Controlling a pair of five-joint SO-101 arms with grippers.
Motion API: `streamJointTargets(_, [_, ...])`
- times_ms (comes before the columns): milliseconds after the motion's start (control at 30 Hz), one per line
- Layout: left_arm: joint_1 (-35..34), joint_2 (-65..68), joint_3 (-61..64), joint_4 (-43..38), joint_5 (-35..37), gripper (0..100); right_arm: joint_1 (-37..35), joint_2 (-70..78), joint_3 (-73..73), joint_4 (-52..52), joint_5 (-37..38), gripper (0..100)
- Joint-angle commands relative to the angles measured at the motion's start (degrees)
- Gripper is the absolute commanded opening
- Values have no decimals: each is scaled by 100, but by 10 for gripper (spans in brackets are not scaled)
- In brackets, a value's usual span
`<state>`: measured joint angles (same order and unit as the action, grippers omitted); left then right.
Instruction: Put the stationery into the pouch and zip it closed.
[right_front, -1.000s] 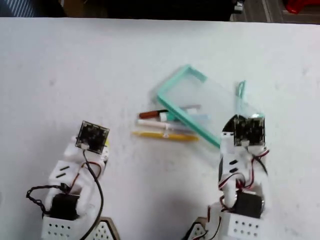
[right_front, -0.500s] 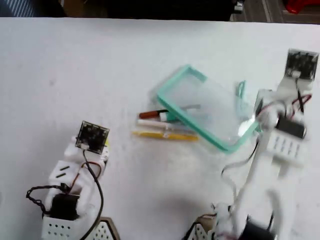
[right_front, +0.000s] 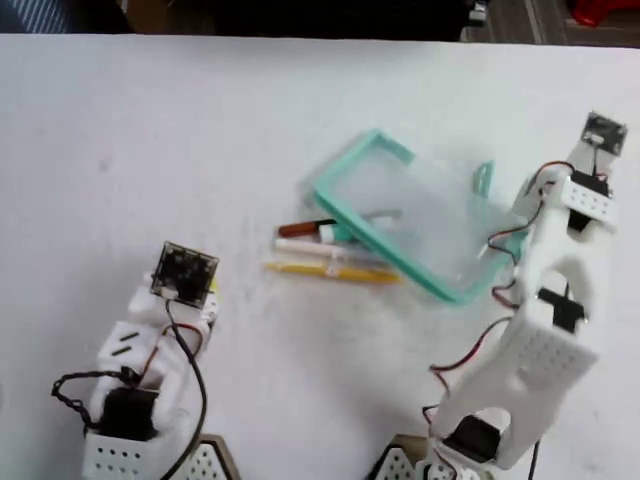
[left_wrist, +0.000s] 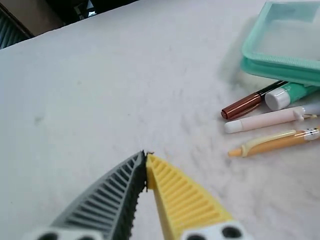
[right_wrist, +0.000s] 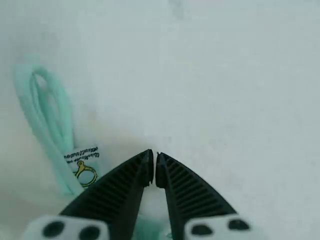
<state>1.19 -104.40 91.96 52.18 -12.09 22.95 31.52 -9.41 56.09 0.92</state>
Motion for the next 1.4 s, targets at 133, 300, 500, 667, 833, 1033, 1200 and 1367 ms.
streamJointTargets(133, [4, -57, -53, -281, 53, 24, -787, 207, -1327, 1763, -62, 16])
streamJointTargets(300, [4, -57, -53, -273, 53, 24, -1103, 207, -1451, 2070, -62, 16])
streamJointTargets(500, [4, -57, -53, -273, 53, 24, -1455, 207, -1433, 2097, 308, 16])
streamJointTargets(667, [4, -57, -53, -273, 53, 24, -1138, 4, -1873, 2062, 387, 19])
streamJointTargets(833, [4, -57, -53, -273, 53, 24, -1042, 119, -2251, 2062, 396, 185])
streamJointTargets(1033, [4, -57, -53, -273, 53, 24, -1042, 523, -2268, 1842, 404, 254])
streamJointTargets(1200, [4, -57, -53, -273, 53, 24, -1147, 945, -2268, 1648, 738, 245])
streamJointTargets(1367, [4, -57, -53, -273, 53, 24, -1174, 1262, -2268, 1385, 791, 241])
